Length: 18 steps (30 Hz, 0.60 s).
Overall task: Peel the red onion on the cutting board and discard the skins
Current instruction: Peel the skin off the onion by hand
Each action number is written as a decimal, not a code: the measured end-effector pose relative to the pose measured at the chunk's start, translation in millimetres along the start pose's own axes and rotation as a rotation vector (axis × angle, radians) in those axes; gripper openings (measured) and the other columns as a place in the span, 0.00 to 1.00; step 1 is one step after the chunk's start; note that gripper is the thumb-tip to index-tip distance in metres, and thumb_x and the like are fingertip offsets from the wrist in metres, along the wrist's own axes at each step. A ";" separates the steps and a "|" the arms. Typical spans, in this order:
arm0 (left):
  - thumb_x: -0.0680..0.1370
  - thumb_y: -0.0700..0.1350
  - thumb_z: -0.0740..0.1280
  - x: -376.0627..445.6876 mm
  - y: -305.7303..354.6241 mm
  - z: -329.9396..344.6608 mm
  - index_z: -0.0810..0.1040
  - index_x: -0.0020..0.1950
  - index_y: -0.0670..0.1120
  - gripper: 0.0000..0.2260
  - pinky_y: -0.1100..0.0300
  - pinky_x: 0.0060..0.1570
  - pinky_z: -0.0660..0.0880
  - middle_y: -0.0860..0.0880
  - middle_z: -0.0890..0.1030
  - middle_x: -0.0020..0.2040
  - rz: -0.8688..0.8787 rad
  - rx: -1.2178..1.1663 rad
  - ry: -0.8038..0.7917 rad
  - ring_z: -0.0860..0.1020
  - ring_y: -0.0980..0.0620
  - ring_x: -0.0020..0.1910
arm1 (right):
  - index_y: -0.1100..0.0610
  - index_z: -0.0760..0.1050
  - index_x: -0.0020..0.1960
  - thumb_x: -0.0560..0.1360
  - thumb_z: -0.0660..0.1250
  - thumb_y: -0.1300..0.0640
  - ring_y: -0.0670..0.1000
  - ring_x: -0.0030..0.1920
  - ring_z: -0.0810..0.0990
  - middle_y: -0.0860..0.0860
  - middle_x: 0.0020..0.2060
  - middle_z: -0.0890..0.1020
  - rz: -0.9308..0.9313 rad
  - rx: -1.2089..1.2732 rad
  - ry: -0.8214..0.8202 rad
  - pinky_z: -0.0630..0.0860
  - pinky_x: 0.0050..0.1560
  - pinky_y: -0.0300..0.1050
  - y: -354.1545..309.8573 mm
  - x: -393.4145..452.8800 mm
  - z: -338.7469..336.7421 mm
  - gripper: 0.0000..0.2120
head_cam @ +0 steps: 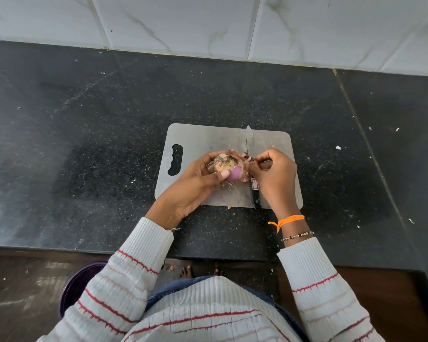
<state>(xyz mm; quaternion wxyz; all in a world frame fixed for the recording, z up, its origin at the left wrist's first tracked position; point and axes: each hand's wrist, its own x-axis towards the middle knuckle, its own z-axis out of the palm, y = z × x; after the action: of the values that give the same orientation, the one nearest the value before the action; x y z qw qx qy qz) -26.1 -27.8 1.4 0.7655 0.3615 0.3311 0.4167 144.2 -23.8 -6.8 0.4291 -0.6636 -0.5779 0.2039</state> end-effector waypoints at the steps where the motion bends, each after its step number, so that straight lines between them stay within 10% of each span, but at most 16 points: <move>1: 0.70 0.33 0.67 0.0 0.7 -1.0 0.71 0.62 0.40 0.21 0.63 0.52 0.78 0.46 0.82 0.52 0.003 -0.043 0.004 0.80 0.52 0.51 | 0.60 0.77 0.39 0.69 0.71 0.65 0.52 0.35 0.79 0.55 0.35 0.80 -0.040 -0.053 -0.007 0.75 0.34 0.40 1.3 0.0 0.2 0.04; 7: 0.73 0.32 0.63 2.3 4.4 1.1 0.70 0.63 0.38 0.19 0.66 0.44 0.78 0.45 0.80 0.50 0.025 0.013 0.121 0.81 0.55 0.46 | 0.61 0.80 0.50 0.74 0.64 0.66 0.50 0.47 0.81 0.54 0.46 0.83 -0.196 -0.049 -0.013 0.78 0.50 0.43 -18.7 -7.3 -8.1 0.09; 18: 0.72 0.33 0.65 -0.1 2.7 4.0 0.74 0.59 0.42 0.16 0.63 0.55 0.76 0.46 0.81 0.51 -0.012 0.099 0.114 0.80 0.55 0.49 | 0.60 0.83 0.45 0.70 0.72 0.63 0.41 0.45 0.80 0.48 0.42 0.81 -0.296 0.118 -0.169 0.79 0.44 0.37 -23.9 -9.9 -9.1 0.04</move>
<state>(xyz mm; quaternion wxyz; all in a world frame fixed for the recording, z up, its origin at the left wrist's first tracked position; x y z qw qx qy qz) -23.9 -27.9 5.8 0.7293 0.3725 0.3964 0.4150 134.6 -37.0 15.2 0.4427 -0.5254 -0.6901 0.2274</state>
